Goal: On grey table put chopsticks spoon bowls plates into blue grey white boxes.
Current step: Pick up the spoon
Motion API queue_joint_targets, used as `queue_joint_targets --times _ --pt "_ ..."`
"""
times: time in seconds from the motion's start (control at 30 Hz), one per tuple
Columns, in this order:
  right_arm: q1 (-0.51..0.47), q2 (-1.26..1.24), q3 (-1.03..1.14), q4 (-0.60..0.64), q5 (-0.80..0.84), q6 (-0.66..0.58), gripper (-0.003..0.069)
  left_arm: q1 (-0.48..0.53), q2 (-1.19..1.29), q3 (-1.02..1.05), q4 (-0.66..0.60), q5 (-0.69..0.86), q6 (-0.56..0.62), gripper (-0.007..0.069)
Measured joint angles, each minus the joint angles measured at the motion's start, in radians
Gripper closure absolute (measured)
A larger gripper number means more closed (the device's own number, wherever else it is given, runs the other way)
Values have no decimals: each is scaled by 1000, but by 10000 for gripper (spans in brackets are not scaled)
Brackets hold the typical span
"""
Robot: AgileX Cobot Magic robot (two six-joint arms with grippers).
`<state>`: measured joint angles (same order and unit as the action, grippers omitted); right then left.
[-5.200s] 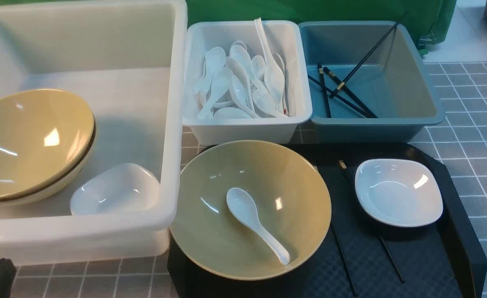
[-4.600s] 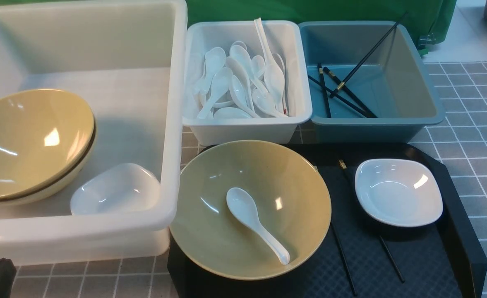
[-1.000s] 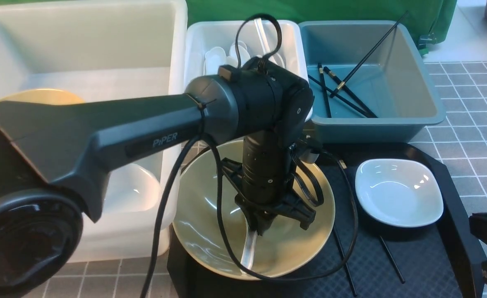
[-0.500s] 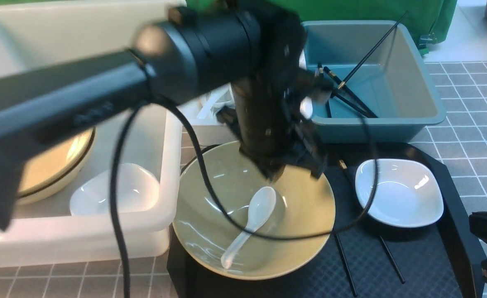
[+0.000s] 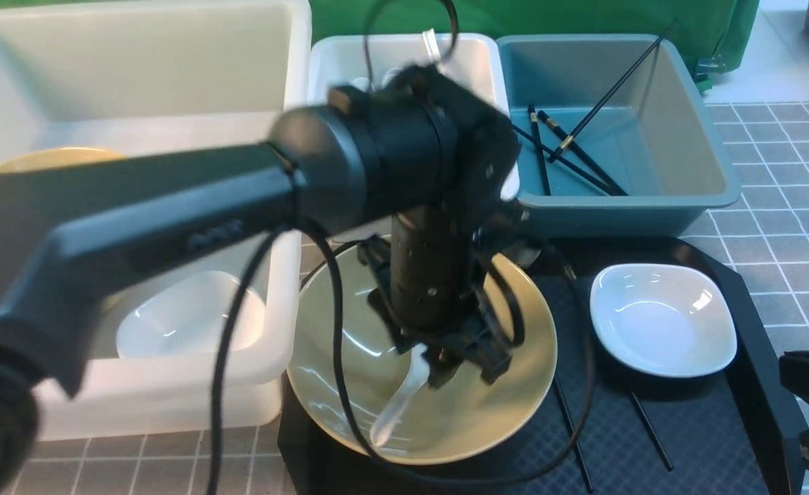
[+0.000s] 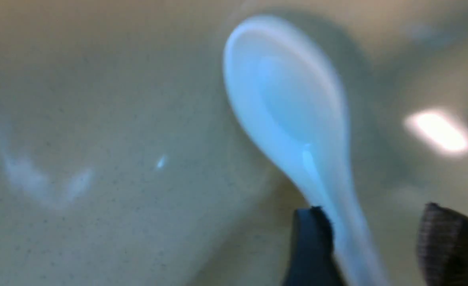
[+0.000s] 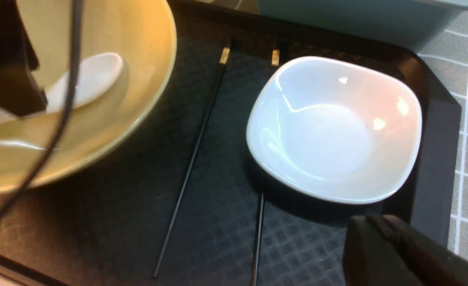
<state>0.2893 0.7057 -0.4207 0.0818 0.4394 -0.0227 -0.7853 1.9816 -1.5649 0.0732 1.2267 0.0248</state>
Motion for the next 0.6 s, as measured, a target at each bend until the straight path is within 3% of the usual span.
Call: queue_joint_targets --times 0.1,0.2,0.33,0.6 --pt "0 0 0 0 -1 0 624 1 45 3 18 -7 1 233" --pt "0 0 0 0 -1 0 624 1 74 4 19 -12 1 288" --pt "0 0 0 0 -1 0 624 1 86 4 18 -12 1 524" --pt "0 0 0 0 -2 0 621 2 18 -102 18 -9 26 535"
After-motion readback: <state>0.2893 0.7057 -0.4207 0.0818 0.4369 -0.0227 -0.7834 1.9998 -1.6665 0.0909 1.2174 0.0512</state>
